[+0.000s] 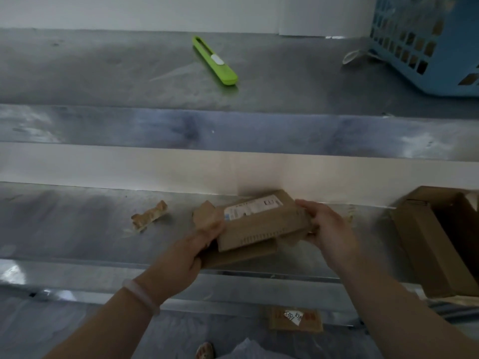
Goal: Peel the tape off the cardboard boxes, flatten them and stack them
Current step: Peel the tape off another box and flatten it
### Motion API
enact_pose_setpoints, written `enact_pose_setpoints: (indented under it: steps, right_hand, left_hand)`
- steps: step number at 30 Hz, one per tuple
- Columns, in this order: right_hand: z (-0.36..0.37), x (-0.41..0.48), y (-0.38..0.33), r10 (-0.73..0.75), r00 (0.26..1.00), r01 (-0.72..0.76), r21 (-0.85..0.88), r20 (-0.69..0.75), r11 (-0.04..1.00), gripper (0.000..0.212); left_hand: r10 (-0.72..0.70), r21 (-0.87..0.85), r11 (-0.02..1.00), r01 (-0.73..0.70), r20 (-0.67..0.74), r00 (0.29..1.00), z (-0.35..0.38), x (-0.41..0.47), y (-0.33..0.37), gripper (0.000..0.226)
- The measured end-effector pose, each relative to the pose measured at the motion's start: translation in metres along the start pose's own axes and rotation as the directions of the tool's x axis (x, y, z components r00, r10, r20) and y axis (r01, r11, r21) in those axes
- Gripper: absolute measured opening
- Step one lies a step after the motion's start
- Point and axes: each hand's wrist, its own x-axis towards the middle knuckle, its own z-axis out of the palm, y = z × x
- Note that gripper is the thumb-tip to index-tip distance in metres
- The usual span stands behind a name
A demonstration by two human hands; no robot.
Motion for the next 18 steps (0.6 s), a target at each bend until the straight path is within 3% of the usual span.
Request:
enact_pose_setpoints:
  steps: [2, 5, 7, 10, 12, 14, 16, 18]
  right_hand:
    - [-0.002, 0.004, 0.015, 0.109, 0.993, -0.109, -0.010, -0.036, 0.994, 0.035]
    - [-0.002, 0.004, 0.032, 0.103, 0.995, -0.092, -0.361, 0.011, 0.928, 0.034]
    - [0.000, 0.003, 0.040, 0.088, 0.995, -0.051, -0.523, 0.046, 0.851, 0.045]
    - [0.002, 0.002, 0.055, 0.085, 0.993, -0.018, -0.617, 0.080, 0.787, 0.067]
    - [0.005, 0.004, 0.064, 0.107, 0.988, 0.001, -0.692, 0.114, 0.722, 0.080]
    - [0.007, 0.009, 0.076, 0.117, 0.984, 0.026, -0.759, 0.133, 0.650, 0.087]
    - [0.014, 0.011, 0.077, 0.104, 0.988, 0.014, -0.744, 0.111, 0.669, 0.083]
    - [0.022, 0.015, 0.070, 0.084, 0.996, -0.052, -0.621, 0.023, 0.782, 0.079]
  left_hand:
    - [0.036, 0.092, 0.995, -0.044, 0.085, 0.996, 0.010, -0.001, -0.010, 0.075]
    - [0.023, 0.212, 0.975, -0.065, 0.193, 0.981, 0.026, -0.001, -0.027, 0.059]
    - [0.023, 0.236, 0.969, -0.067, 0.184, 0.983, 0.037, -0.002, -0.039, 0.055]
    - [-0.089, 0.295, 0.955, 0.038, 0.160, 0.983, 0.048, 0.004, -0.040, 0.069]
    - [-0.159, 0.329, 0.936, 0.127, 0.072, 0.985, 0.049, 0.014, -0.034, 0.073]
    - [-0.137, 0.384, 0.916, 0.119, 0.020, 0.990, 0.050, 0.024, -0.030, 0.067]
    - [-0.115, 0.426, 0.898, 0.104, -0.001, 0.993, 0.054, 0.029, -0.033, 0.062]
    - [-0.122, 0.427, 0.897, 0.111, -0.001, 0.992, 0.057, 0.033, -0.036, 0.063]
